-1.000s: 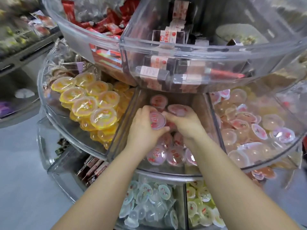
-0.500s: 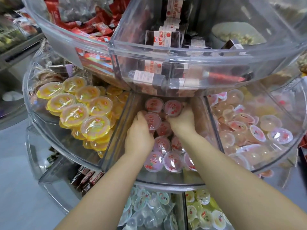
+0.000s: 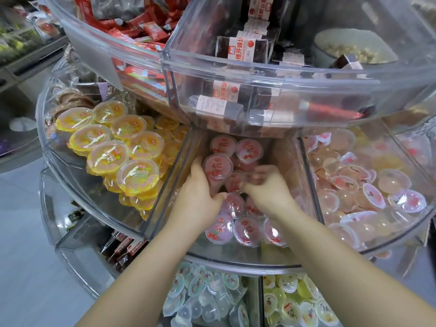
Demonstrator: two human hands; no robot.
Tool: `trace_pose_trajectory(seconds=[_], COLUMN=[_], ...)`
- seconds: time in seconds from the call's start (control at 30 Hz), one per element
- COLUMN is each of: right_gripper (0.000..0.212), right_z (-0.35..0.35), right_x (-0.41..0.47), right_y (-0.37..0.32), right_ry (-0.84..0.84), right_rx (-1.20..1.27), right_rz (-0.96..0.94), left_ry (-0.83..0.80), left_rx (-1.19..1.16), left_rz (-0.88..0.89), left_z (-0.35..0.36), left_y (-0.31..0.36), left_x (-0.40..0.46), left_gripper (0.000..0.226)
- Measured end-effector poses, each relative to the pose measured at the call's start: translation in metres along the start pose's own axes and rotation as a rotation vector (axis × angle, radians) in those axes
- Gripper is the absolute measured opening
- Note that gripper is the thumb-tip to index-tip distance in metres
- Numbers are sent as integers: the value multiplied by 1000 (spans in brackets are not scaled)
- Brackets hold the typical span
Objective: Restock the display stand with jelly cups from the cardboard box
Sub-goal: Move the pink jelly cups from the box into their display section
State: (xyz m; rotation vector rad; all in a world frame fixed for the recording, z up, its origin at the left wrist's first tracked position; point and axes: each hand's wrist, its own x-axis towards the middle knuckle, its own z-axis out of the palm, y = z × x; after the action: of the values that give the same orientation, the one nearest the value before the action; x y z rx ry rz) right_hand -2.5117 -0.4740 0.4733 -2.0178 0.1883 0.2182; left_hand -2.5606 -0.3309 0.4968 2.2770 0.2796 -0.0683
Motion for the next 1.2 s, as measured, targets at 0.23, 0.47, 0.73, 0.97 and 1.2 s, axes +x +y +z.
trace_pose_trajectory(seconds=[0.23, 0.47, 0.73, 0.97, 1.2], right_gripper=[28, 16, 20, 12, 14], right_z=[28, 34, 9, 110, 286], right_x=[0, 0, -62, -193, -253], right_y=[-22, -24, -48, -71, 140], right_ry=[-235, -223, -173, -622, -1003], right_rx=[-174, -212, 143, 283, -340], right_rz=[-98, -133, -86, -361, -108], left_ry=[-136, -119, 66, 606, 599], left_rx=[-429, -530, -703, -652, -548], left_rz=[-155, -137, 102, 46, -597], left_z=[1, -6, -56, -102, -1], left_y=[-2, 2, -10, -127, -383], left_x=[-6, -9, -75, -177, -287], left_gripper=[61, 61, 40, 28, 38])
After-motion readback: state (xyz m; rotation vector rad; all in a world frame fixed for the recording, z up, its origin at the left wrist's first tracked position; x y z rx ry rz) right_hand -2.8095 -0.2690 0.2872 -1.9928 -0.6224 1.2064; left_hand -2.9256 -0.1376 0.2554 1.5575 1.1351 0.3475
